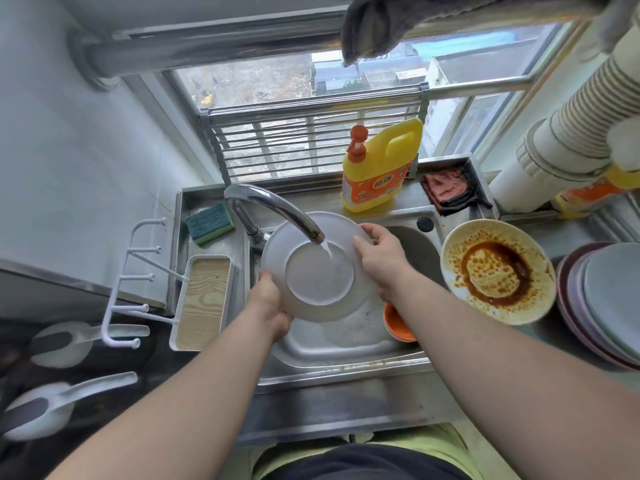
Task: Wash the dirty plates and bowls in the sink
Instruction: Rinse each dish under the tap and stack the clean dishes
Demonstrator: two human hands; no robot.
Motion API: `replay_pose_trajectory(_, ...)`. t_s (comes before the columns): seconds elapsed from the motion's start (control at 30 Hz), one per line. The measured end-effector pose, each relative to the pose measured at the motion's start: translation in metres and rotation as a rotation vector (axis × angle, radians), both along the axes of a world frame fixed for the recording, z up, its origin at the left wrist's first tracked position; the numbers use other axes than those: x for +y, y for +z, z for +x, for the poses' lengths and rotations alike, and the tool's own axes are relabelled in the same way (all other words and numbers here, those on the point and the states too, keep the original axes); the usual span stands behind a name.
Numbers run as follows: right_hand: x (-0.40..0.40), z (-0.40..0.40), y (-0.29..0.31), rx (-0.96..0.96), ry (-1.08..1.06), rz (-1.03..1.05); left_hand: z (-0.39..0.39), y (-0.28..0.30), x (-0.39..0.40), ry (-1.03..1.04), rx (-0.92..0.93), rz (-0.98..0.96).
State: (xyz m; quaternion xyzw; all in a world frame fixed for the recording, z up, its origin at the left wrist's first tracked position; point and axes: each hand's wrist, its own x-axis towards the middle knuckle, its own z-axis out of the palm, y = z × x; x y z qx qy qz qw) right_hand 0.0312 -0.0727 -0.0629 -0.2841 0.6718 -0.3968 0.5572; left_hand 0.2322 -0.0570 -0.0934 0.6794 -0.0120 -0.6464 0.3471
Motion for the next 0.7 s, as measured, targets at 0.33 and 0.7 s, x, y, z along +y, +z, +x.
replay_pose_trajectory(0.33, -0.015, -0.069, 0.03, 0.109, -0.166, -0.087, -0.061, 0.015, -0.023, -0.022, 0.042, -0.11)
replay_pose_trajectory(0.7, 0.035, -0.08, -0.024, 0.276, -0.203, 0.227, -0.068, 0.015, -0.002, -0.153, -0.002, -0.109)
